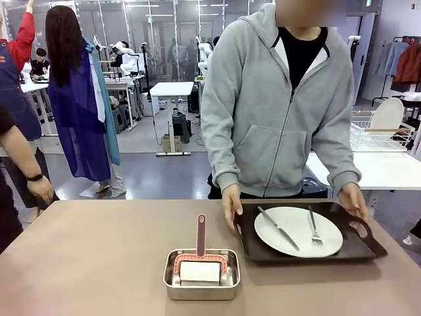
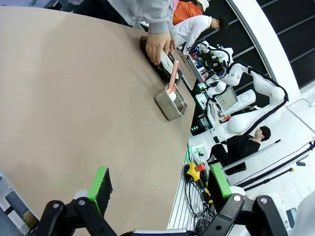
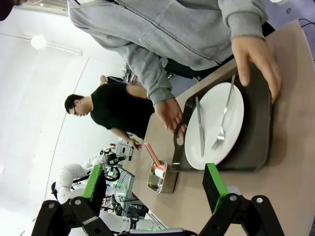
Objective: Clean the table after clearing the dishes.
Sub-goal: When the right (or left) Handle tray is removed, use the right hand (or left hand) to clean the right (or left) side of the table with the Lint Roller.
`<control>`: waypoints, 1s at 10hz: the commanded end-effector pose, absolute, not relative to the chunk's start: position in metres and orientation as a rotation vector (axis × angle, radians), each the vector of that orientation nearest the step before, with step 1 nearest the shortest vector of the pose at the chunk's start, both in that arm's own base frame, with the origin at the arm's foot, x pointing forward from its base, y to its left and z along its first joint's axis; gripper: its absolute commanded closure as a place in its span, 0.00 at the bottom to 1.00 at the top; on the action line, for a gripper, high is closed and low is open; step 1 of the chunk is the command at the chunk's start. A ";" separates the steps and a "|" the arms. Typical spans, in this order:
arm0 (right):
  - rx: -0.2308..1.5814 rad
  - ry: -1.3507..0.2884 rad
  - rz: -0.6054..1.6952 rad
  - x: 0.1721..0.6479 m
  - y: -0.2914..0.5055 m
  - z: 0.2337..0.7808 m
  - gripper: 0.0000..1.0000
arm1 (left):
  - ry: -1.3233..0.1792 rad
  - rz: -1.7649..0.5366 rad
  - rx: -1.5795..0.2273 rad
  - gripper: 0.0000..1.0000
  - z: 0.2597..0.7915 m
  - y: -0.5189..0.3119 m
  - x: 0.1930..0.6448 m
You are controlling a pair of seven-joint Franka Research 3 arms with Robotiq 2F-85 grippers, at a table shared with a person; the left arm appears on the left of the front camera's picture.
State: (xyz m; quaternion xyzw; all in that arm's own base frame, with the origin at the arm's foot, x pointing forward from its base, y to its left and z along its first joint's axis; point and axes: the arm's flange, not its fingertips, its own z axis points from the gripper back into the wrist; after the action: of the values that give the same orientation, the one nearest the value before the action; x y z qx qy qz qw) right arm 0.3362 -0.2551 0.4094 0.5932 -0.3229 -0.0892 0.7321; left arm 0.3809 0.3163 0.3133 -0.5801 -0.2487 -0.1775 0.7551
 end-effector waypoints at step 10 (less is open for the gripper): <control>1.305 -0.710 -0.196 0.336 -0.255 0.409 0.00 | -0.539 -0.377 -1.262 0.00 0.318 0.313 0.374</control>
State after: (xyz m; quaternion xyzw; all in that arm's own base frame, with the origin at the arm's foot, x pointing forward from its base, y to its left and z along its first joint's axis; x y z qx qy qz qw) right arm 0.3363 -0.2551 0.4092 0.5932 -0.3226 -0.0894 0.7321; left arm 0.3808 0.3163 0.3132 -0.5802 -0.2487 -0.1774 0.7550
